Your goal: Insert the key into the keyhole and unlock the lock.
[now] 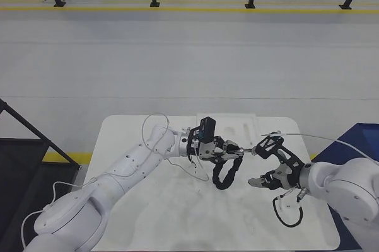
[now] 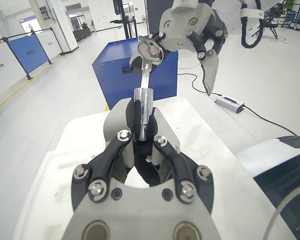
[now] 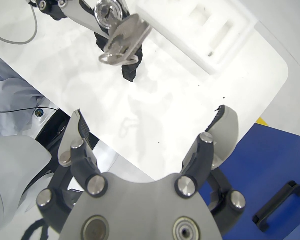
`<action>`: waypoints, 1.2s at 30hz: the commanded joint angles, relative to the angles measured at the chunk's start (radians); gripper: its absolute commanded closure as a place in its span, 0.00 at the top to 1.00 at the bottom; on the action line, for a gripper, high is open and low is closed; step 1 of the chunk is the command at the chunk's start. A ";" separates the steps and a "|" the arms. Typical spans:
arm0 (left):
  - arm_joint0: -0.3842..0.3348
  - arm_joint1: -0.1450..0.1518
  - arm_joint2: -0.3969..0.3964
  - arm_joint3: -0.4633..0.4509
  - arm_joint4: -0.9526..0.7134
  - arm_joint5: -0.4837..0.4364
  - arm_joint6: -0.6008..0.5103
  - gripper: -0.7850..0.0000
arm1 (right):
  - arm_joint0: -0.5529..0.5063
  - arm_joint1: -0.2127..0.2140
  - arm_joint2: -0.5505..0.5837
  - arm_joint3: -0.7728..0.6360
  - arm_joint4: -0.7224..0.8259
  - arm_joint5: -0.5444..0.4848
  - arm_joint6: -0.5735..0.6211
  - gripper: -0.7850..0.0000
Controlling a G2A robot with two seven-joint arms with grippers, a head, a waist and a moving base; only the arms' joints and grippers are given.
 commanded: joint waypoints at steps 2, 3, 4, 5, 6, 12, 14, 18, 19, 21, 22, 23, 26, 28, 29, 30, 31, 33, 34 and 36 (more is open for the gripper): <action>-0.011 0.006 0.009 -0.004 -0.043 0.000 -0.063 0.00 | 0.000 0.000 0.001 -0.001 -0.002 0.002 -0.001 1.00; -0.015 0.007 0.009 -0.004 -0.057 0.000 -0.087 0.00 | 0.000 0.000 0.001 -0.001 -0.002 0.002 -0.001 1.00; -0.017 0.009 0.010 -0.008 -0.072 0.000 -0.110 0.00 | 0.000 0.000 0.001 -0.001 -0.002 0.002 -0.001 1.00; -0.019 0.011 0.010 -0.011 -0.088 0.000 -0.131 0.00 | 0.000 0.000 0.001 -0.001 -0.002 0.002 -0.001 1.00; -0.020 0.012 0.010 -0.017 -0.103 0.000 -0.151 0.00 | 0.000 0.000 0.001 -0.001 -0.002 0.002 -0.001 1.00; -0.024 0.022 0.029 -0.050 -0.194 0.000 -0.260 0.00 | -0.017 -0.002 -0.003 0.024 0.041 -0.108 -0.089 1.00; -0.027 0.024 0.038 -0.057 -0.223 0.000 -0.285 0.00 | -0.012 0.000 0.000 0.037 0.016 -0.182 -0.096 1.00; -0.032 0.027 0.056 -0.060 -0.273 0.000 -0.321 0.00 | -0.014 -0.001 0.019 0.051 0.032 -0.235 -0.182 1.00; -0.032 0.028 0.061 -0.059 -0.284 0.000 -0.328 0.00 | -0.016 -0.001 0.027 0.049 0.032 -0.238 -0.194 1.00; -0.034 0.029 0.071 -0.057 -0.307 0.000 -0.339 0.00 | -0.027 0.000 0.035 0.033 0.032 -0.249 -0.203 1.00; -0.035 0.029 0.075 -0.056 -0.316 0.000 -0.344 0.00 | -0.031 0.000 0.040 0.022 0.030 -0.256 -0.210 1.00; -0.037 0.029 0.080 -0.056 -0.324 0.000 -0.349 0.00 | -0.036 0.000 0.042 0.013 0.028 -0.262 -0.219 1.00; -0.043 0.029 0.094 -0.054 -0.346 0.000 -0.360 0.00 | -0.049 0.001 0.038 -0.010 0.012 -0.275 -0.229 1.00; -0.047 0.028 0.102 -0.053 -0.358 0.000 -0.365 0.00 | -0.054 0.000 0.030 -0.023 0.004 -0.279 -0.229 1.00; -0.049 0.027 0.106 -0.052 -0.363 0.000 -0.367 0.00 | -0.054 0.000 0.025 -0.027 0.001 -0.283 -0.228 1.00; -0.052 0.026 0.110 -0.053 -0.367 0.000 -0.369 0.00 | -0.053 0.000 0.018 -0.030 -0.003 -0.286 -0.227 1.00; -0.054 0.025 0.113 -0.052 -0.371 0.000 -0.371 0.00 | -0.052 -0.001 0.010 -0.032 -0.007 -0.290 -0.225 1.00; -0.059 0.024 0.119 -0.054 -0.378 0.000 -0.373 0.00 | -0.045 -0.002 -0.007 -0.032 -0.016 -0.295 -0.223 1.00; -0.062 0.023 0.123 -0.056 -0.378 0.000 -0.375 0.00 | -0.041 -0.003 -0.015 -0.032 -0.020 -0.297 -0.222 1.00; -0.068 0.021 0.131 -0.058 -0.376 0.000 -0.378 0.00 | -0.032 -0.005 -0.031 -0.030 -0.024 -0.298 -0.222 1.00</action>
